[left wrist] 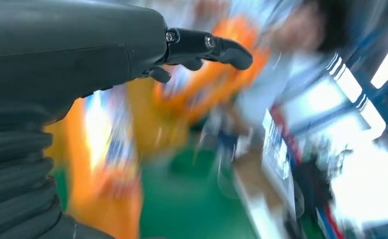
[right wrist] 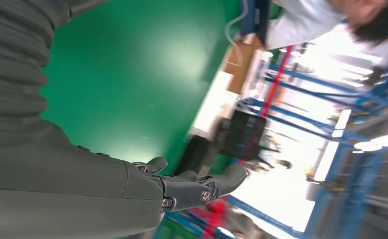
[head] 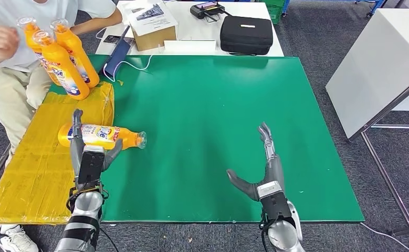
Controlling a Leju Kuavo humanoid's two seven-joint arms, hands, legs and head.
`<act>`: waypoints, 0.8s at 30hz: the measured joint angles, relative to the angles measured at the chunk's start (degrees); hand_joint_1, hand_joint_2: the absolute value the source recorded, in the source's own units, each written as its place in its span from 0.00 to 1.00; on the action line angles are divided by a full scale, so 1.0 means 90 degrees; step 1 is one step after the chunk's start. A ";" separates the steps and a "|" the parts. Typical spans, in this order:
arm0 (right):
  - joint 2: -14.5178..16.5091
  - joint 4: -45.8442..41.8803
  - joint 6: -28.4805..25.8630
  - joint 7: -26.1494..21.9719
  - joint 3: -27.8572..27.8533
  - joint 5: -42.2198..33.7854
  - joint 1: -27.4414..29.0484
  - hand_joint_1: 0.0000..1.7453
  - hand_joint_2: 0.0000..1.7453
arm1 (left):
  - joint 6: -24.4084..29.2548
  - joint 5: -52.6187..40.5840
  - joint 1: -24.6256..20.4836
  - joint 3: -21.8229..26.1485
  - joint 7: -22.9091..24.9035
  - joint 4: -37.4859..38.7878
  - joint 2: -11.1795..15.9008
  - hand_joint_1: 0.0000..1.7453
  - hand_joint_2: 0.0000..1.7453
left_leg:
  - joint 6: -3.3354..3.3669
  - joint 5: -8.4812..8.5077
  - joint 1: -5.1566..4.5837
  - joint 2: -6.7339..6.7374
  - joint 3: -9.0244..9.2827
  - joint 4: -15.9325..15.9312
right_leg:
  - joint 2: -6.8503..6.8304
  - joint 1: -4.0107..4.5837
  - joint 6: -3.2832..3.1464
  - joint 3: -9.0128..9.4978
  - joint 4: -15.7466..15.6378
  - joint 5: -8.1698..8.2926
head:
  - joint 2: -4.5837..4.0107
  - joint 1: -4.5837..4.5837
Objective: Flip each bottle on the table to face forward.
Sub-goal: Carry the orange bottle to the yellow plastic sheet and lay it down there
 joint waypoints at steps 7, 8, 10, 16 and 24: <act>0.0127 -0.0010 0.0384 0.0167 -0.0592 -0.0247 0.0438 0.00 1.00 | -0.1837 0.1755 0.0906 -0.0914 0.0556 -0.0855 0.0189 0.00 1.00 | 0.0001 -0.0015 -0.0005 -0.0001 -0.0004 0.0000 | 0.0001 -0.0003 0.0007 -0.0005 -0.0003 -0.0010 | 0.0000 0.0000; 0.0145 -0.0015 0.0391 0.0177 -0.0639 -0.0265 0.0465 0.00 1.00 | -0.1990 0.1882 0.0971 -0.0964 0.0586 -0.0900 0.0206 0.00 1.00 | 0.0000 -0.0016 -0.0004 -0.0001 -0.0002 0.0000 | 0.0001 -0.0003 0.0008 -0.0003 -0.0003 -0.0011 | 0.0000 0.0000; 0.0180 -0.0027 0.0402 0.0203 -0.0725 -0.0318 0.0514 0.00 1.00 | -0.2307 0.2142 0.1116 -0.1052 0.0633 -0.0953 0.0234 0.00 1.00 | -0.0003 -0.0017 -0.0003 0.0000 0.0001 0.0000 | 0.0002 -0.0002 0.0008 -0.0001 -0.0003 -0.0013 | 0.0000 -0.0001; 0.0228 -0.0019 0.0467 0.0230 -0.0905 -0.0398 0.0582 0.00 1.00 | -0.3252 0.2631 0.1456 -0.1264 0.0628 -0.0970 0.0369 0.00 1.00 | -0.0005 -0.0017 -0.0001 0.0001 0.0003 -0.0001 | 0.0002 -0.0001 0.0008 -0.0001 -0.0002 -0.0014 | 0.0000 0.0000; 0.0281 0.0050 0.0623 0.0225 -0.0929 -0.0411 0.0585 0.00 1.00 | -0.3634 0.2736 0.1618 -0.1298 0.0613 -0.1051 0.0481 0.00 1.00 | -0.0004 -0.0017 -0.0001 -0.0002 0.0002 -0.0001 | 0.0002 -0.0002 0.0009 0.0000 -0.0002 -0.0015 | 0.0000 0.0000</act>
